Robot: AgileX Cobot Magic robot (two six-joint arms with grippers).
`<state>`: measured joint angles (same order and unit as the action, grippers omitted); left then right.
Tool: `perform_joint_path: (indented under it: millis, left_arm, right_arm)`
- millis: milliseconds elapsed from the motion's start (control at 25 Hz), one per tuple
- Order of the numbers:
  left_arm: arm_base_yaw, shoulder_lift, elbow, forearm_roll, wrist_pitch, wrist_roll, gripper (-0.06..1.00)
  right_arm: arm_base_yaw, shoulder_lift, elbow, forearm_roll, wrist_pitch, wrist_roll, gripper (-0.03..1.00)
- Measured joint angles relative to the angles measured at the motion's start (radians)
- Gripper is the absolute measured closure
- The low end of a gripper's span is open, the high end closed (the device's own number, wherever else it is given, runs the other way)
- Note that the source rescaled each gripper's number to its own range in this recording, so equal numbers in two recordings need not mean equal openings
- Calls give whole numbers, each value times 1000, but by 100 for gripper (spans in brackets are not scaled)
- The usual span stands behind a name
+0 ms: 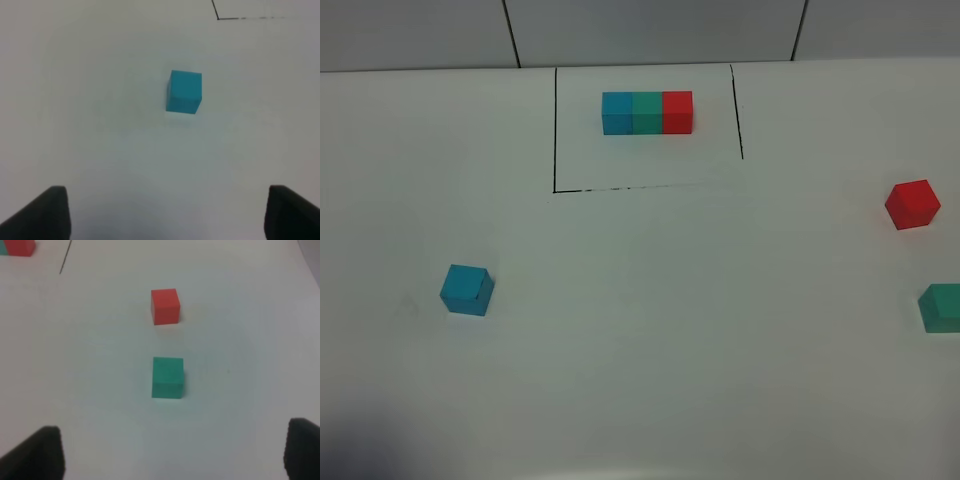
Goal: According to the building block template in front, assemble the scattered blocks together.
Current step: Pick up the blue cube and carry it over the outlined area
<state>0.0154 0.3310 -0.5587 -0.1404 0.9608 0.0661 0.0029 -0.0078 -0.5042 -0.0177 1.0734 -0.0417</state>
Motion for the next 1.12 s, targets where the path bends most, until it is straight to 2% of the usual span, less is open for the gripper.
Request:
perform_joint_path:
  millis: [600,720,880,1120]
  left_arm:
    - [-13,800,-295,-1,-39,27,0]
    - [-73,926,-308,13,-66,27,0]
    - [-168,1060,-308,61,-152,4,0]
    - [-263,1195,-342,68,-235,-34,0]
  right_arm:
    - [0,0,0,0,0,0,5]
    - [0,0,0,0,0,0,5]
    - [0,0,0,0,0,0,5]
    - [0,0,0,0,0,-1,5]
